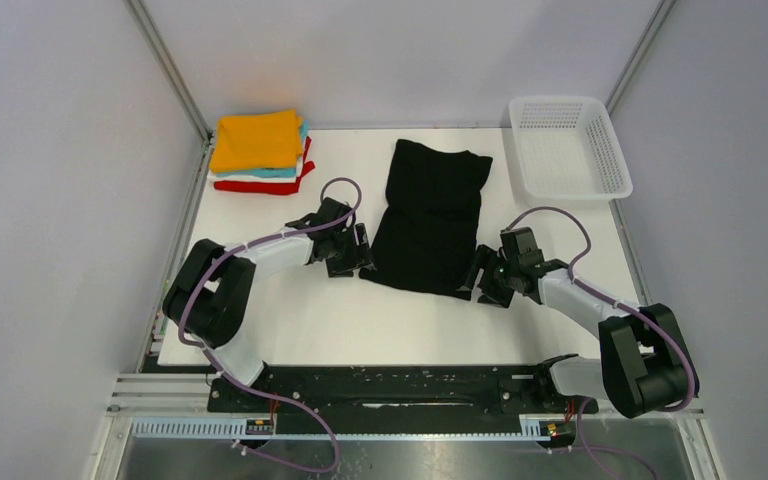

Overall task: Fold and stack the t-shirts
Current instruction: Grab one side of the 2/3 rectangular tshirt with both arms, then fold the long partially folded tshirt into a neat square

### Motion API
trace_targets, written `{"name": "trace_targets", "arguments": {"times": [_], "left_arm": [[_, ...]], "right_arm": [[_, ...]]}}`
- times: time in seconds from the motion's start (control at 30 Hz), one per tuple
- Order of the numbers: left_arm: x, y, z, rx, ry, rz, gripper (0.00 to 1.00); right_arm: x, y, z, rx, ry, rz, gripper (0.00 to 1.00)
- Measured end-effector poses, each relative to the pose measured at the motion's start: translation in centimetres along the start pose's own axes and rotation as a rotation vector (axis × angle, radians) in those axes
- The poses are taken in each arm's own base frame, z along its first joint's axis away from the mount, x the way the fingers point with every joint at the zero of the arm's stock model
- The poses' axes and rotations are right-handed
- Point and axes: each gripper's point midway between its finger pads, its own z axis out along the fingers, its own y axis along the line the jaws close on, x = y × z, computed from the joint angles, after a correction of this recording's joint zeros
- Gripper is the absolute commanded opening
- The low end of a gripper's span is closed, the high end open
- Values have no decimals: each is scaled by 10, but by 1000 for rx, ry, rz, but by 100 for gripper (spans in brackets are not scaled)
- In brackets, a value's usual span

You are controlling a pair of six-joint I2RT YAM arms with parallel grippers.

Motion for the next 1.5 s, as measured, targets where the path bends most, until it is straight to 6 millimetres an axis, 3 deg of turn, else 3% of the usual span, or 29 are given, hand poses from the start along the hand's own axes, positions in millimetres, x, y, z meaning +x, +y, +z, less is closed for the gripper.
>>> {"name": "trace_targets", "arguments": {"times": [0.1, 0.27, 0.33, 0.37, 0.4, 0.6, 0.73, 0.9, 1.03, 1.23, 1.33, 1.5], "left_arm": [[-3, -9, 7, 16, -3, 4, 53], [-4, -22, 19, 33, 11, 10, 24], [-4, -25, 23, 34, 18, 14, 1], [-2, -25, 24, 32, 21, 14, 0], [0, -24, 24, 25, 26, 17, 0], [8, -26, 23, 38, 19, 33, 0], [41, -15, 6, 24, 39, 64, 0], [104, 3, -48, 16, 81, 139, 0], [128, -17, -106, 164, 6, 231, 0], [120, -40, -171, 397, -149, 235, 0], [112, -42, -183, 425, -209, 228, 0], [83, -41, -186, 308, -298, 197, 0]], "right_arm": [[-1, 6, 6, -13, 1, -8, 67], [-3, 8, 13, -19, 4, 1, 42], [-1, 7, 15, -15, 16, 9, 22], [0, 6, 16, -11, 19, 10, 5], [1, 5, 17, -5, 20, 10, 0], [7, 1, 16, -2, 34, 0, 0], [29, 5, -2, -44, 81, -53, 0], [78, 12, -46, -140, 190, -166, 0], [102, 26, -93, -300, 175, -250, 0], [121, 43, -137, -470, 180, -306, 0], [115, 52, -148, -486, 154, -319, 0], [93, 69, -152, -463, 103, -322, 0]]}}
